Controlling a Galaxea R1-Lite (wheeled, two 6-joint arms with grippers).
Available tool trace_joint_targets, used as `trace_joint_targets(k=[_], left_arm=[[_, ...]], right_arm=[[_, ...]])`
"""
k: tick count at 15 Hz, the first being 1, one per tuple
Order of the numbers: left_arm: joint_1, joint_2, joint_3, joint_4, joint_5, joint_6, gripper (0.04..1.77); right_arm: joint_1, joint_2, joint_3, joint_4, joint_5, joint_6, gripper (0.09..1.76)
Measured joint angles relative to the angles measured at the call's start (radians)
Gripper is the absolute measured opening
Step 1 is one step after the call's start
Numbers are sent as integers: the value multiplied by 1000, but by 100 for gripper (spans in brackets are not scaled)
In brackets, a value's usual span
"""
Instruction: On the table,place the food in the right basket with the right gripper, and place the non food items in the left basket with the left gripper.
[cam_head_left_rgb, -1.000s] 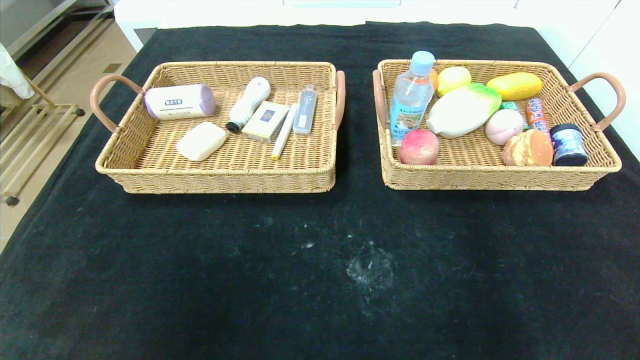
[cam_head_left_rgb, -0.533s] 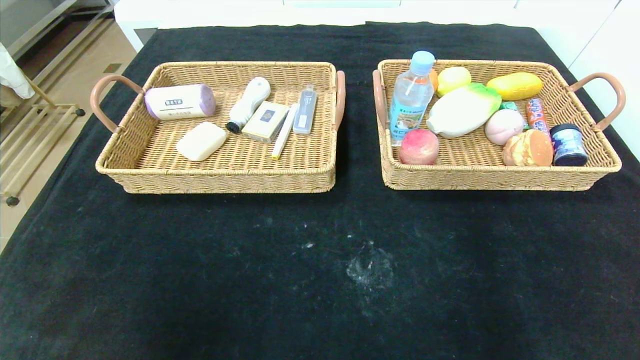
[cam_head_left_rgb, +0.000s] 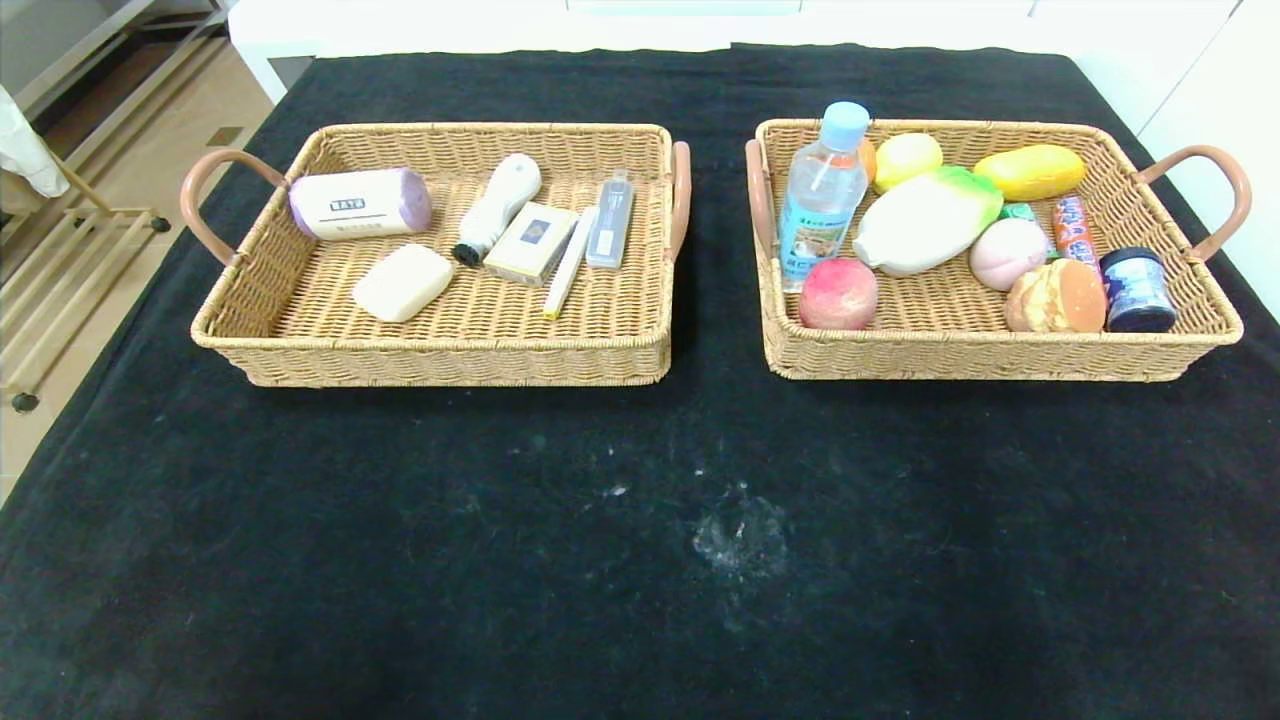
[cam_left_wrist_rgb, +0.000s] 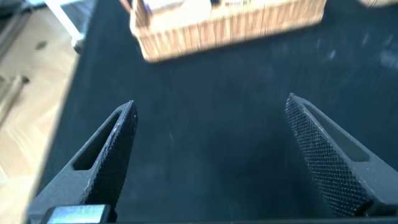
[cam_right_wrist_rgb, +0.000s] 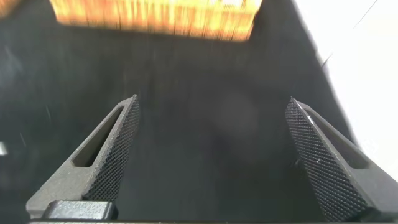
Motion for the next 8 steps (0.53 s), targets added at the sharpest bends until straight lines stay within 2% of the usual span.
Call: trace_joint_targets(k=[1, 3, 6, 8], left_arm=[[0, -1, 51, -32, 1, 3, 172], [0, -3, 101, -20, 5, 8, 172], [0, -4, 114, 87, 12, 11, 172], [0, -4, 115, 114, 11, 10, 172]], right_arm=[[0, 0, 37, -2, 1, 0, 171], [0, -1, 72, 27, 3, 17, 171], [0, -1, 83, 99, 5, 41, 171], [0, -1, 84, 99, 5, 63, 171]])
